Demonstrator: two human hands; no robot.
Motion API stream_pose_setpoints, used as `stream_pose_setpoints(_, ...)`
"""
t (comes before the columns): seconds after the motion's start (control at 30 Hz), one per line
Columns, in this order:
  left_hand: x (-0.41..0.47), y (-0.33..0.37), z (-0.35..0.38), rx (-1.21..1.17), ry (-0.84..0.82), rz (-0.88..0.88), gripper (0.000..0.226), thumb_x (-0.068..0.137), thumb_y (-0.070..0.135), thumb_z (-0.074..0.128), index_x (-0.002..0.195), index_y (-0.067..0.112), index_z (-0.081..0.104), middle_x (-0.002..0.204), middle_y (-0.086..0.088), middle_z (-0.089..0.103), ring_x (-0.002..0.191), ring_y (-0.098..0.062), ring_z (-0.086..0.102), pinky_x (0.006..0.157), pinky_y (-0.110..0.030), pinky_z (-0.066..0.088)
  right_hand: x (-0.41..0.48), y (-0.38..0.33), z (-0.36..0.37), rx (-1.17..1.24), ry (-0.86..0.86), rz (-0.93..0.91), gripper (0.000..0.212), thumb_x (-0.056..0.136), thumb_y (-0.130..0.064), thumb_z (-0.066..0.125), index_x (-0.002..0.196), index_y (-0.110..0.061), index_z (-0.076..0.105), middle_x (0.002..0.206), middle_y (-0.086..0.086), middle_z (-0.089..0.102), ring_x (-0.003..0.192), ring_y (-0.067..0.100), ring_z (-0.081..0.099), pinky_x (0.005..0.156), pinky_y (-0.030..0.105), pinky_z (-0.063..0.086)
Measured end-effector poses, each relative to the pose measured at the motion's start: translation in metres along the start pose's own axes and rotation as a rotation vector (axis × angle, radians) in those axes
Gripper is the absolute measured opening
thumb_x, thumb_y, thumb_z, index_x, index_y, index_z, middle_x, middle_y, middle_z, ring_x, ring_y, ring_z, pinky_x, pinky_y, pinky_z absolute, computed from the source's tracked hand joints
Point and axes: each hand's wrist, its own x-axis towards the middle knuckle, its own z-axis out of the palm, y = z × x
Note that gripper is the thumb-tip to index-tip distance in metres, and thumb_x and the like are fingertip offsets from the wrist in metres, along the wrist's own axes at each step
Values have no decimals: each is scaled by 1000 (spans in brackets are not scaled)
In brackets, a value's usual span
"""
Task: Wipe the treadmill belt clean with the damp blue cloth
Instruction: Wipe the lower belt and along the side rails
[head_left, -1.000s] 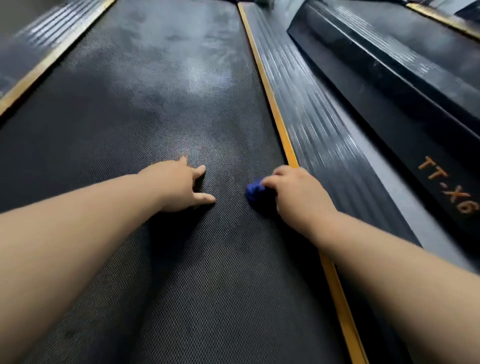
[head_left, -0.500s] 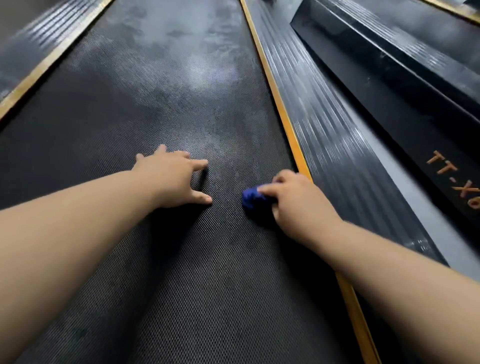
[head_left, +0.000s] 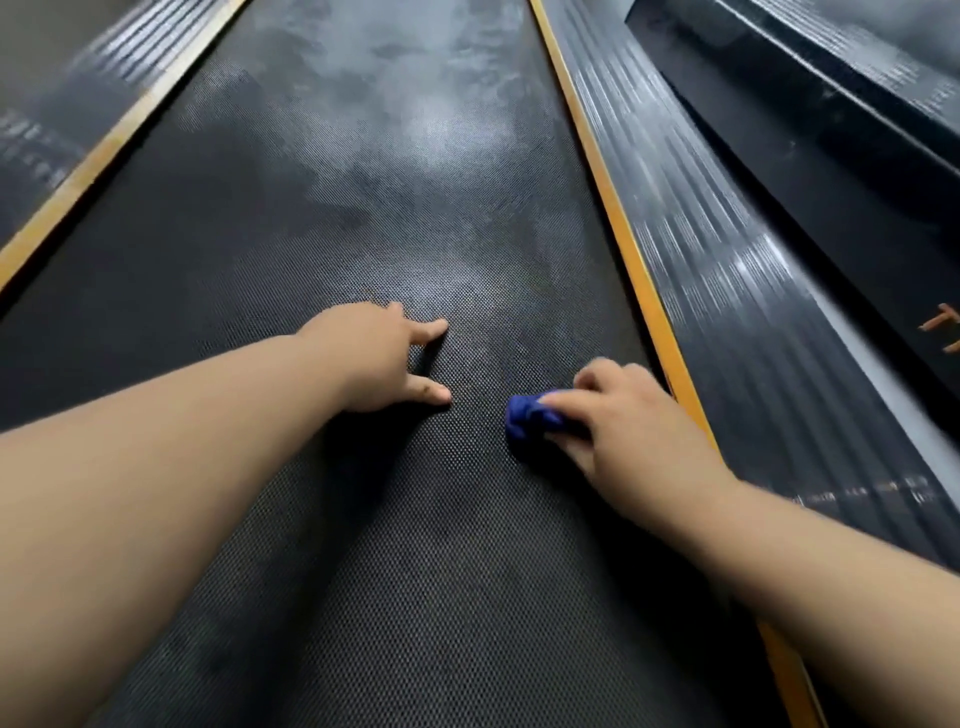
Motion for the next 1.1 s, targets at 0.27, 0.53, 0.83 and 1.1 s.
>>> stream_pose_setpoints(0.27,0,-1,0,-70,36,-7,89,68,79,51,145,48,18,156,-5,22,137,-28,35,108,-36,31,84,4,21,-67,66,371,27,91,-26,50,113,-25,66,119,9,50,106,34,45,92,35,39)
stream_pose_setpoints(0.53,-4,0,4,-44,21,-2,83,74,79,41,146,49,13,158,-6,14,137,-30,34,110,-42,33,16,-9,16,87,32,36,23,84,-29,60,105,-31,70,100,6,57,88,30,51,80,36,48)
stream_pose_setpoints(0.83,5,-9,-14,-89,94,-47,86,64,82,54,140,48,34,141,2,48,129,-23,45,103,-37,41,71,-23,18,-90,45,300,28,88,-21,51,113,-24,63,119,10,49,108,32,45,88,34,40)
stream_pose_setpoints(1.1,39,1,-21,-137,-43,-47,105,65,70,67,150,36,14,156,-10,20,140,-29,28,112,-37,27,114,23,14,-83,38,353,29,91,-21,48,116,-22,64,116,10,51,109,32,47,91,34,42)
